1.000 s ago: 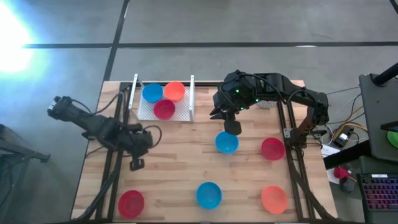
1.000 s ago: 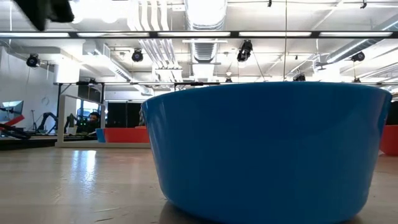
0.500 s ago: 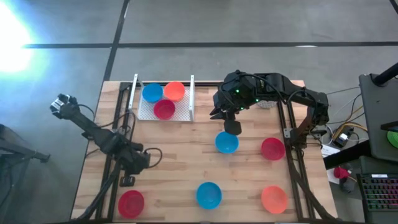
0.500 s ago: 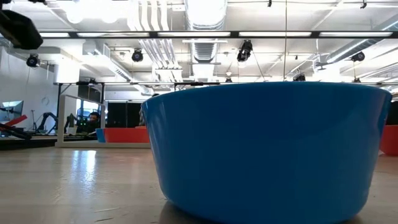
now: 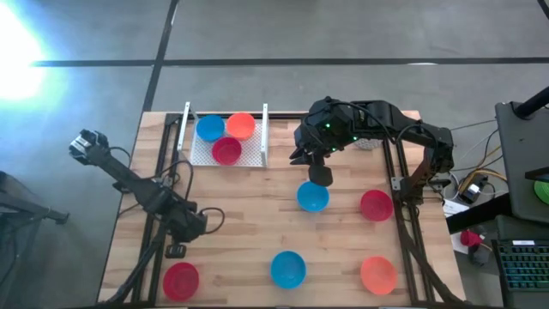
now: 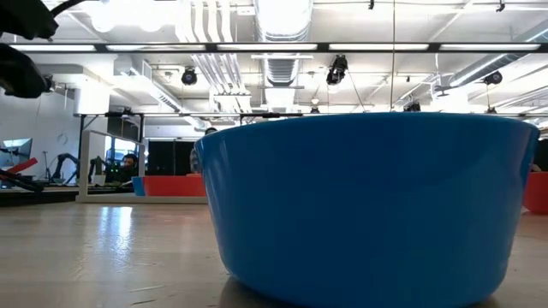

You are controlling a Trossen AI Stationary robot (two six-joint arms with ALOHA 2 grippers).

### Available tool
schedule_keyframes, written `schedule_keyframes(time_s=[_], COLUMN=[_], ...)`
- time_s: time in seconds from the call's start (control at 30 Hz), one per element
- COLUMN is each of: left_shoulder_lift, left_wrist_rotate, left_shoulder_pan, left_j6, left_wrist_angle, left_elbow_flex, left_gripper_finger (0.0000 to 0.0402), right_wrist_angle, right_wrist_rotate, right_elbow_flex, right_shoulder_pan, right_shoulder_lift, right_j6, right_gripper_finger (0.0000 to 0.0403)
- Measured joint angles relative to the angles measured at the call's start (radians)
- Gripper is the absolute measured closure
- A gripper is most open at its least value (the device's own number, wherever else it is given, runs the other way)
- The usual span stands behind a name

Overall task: Pick & Place Mini bowls
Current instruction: Stack the left red bowl on the red bowl on the shelf

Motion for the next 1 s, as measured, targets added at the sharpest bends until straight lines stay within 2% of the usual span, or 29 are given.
schedule_keyframes(time_s=[0.33,0.5,0.67,1.0], left_shoulder_lift=[0.0,0.001,0.001,0.001], left_wrist_rotate=[-0.001,-0.021,0.009,0.02], left_shoulder_pan=[0.0,0.0,-0.003,-0.111], left_j6=[0.024,0.016,0.015,-0.038], left_wrist_angle=[0.04,0.058,0.133,0.289], left_elbow_flex=[-0.012,-0.014,-0.015,-0.087], left_gripper_finger=[0.0396,0.0358,0.0322,0.0312], right_wrist_angle=[0.0,0.002,0.002,0.003], right_wrist_rotate=[0.0,0.001,0.001,-0.001], right_elbow_flex=[0.0,0.0,0.0,0.0], right_shoulder_pan=[0.0,0.0,0.0,0.0], right_shoulder_lift=[0.0,0.0,0.0,0.0], right_j6=[0.026,0.026,0.026,0.026], right_gripper_finger=[0.0339,0.0339,0.0339,0.0339])
